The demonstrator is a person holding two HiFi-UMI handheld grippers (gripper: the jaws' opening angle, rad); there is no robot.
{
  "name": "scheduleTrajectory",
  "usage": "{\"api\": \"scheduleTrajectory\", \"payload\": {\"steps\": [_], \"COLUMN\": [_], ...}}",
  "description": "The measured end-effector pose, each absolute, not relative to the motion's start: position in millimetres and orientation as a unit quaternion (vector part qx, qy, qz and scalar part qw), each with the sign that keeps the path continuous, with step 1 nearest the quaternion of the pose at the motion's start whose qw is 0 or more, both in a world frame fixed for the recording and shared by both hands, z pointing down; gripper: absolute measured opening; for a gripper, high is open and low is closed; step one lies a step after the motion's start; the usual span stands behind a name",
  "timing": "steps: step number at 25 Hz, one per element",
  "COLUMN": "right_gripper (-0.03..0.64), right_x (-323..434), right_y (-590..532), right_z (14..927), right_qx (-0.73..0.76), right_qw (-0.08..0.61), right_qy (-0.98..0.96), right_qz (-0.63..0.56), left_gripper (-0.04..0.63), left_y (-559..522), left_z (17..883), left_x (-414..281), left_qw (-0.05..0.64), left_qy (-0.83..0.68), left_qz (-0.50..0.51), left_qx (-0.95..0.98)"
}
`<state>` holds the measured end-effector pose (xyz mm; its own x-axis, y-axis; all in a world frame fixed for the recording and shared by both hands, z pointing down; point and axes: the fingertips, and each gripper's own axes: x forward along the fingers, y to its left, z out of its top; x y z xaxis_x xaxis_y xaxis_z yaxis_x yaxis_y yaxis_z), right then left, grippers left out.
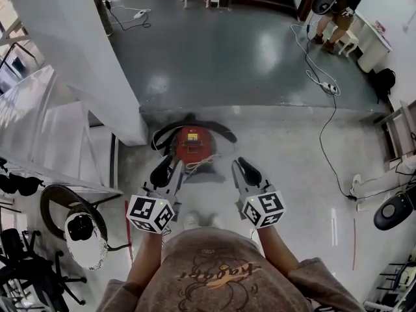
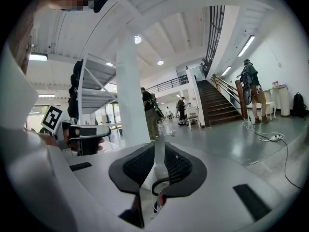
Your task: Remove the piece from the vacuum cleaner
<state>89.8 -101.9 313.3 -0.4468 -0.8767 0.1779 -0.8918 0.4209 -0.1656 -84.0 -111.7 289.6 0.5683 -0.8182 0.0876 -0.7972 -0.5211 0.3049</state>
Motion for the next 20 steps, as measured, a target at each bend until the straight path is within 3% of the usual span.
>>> {"api": "scheduleTrajectory", "payload": {"steps": [4,9,20], "right_gripper": [0.077,0.209,0.224], "right_x": [85.3,76.9,72.4], "right_y": [-103.5,-104.0,-113.1], "right_z": [309.7,309.4,324.1], "right_qx": [0.519,0.504,0.475], "right_qw": [0.014,0.003,0.030], "right_qy": [-0.846,-0.853,-0.866], "right_qz": [0.122,0.135,0.151], "left_gripper": [0.150,0.240,0.262], "left_y": [-113.6,-116.6,-131.4], "left_z": [291.0,294.5,315.1], "left_x": [-85.9,-83.7,-83.6], "left_qw": [0.163,0.163,0.168], "left_qy": [-0.452,-0.436,-0.423], "left_qz": [-0.041,-0.035,0.005], "left_qx": [0.876,0.884,0.890]}}
